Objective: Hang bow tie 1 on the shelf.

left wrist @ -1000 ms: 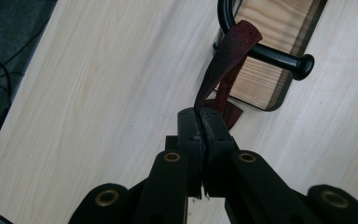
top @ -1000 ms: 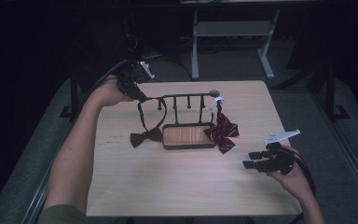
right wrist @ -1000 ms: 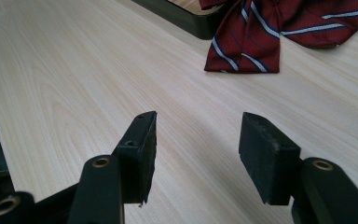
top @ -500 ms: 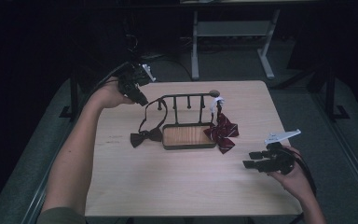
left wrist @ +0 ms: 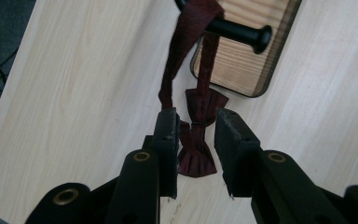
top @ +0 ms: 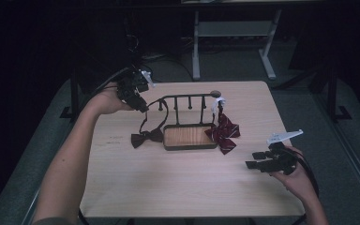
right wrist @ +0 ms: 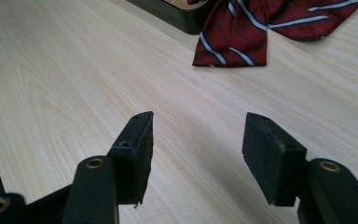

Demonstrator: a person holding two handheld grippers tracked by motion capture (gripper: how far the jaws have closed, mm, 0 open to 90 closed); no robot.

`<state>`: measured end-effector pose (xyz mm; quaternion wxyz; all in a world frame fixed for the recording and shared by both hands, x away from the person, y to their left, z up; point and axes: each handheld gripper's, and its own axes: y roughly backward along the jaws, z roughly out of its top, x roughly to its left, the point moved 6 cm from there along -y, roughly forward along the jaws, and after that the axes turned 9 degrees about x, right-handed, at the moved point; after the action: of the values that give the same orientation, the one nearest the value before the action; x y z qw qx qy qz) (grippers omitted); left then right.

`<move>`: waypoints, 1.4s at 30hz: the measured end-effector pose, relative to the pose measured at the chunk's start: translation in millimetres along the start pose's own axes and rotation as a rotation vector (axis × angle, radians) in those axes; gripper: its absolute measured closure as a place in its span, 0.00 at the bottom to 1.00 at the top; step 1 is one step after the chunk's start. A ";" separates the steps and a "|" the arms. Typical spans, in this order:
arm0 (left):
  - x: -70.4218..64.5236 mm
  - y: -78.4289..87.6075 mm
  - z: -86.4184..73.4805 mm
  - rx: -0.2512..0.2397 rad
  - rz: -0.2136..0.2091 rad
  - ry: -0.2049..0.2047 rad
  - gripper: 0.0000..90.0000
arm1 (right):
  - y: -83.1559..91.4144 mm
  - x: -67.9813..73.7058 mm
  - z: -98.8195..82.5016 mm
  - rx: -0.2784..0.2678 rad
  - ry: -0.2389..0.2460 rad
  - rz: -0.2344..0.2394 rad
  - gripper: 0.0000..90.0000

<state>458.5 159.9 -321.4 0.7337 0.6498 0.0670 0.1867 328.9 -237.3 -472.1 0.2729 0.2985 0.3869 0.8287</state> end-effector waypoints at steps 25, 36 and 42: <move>-23.3 0.8 -16.9 -0.039 -0.042 -0.032 0.76 | 3.7 -1.8 -0.3 -0.013 -0.007 -0.013 0.48; -37.3 -1.5 -24.0 -0.060 -0.064 -0.056 0.75 | 3.4 -1.8 -0.8 -0.012 -0.007 -0.017 0.48; -44.6 -2.8 -28.9 -0.055 -0.061 -0.074 0.75 | 3.1 -2.3 -1.4 -0.012 -0.010 -0.018 0.48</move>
<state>408.0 170.4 -334.8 0.7588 0.6334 0.0547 0.1418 328.9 -241.2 -471.0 0.2841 0.2974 0.3833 0.8270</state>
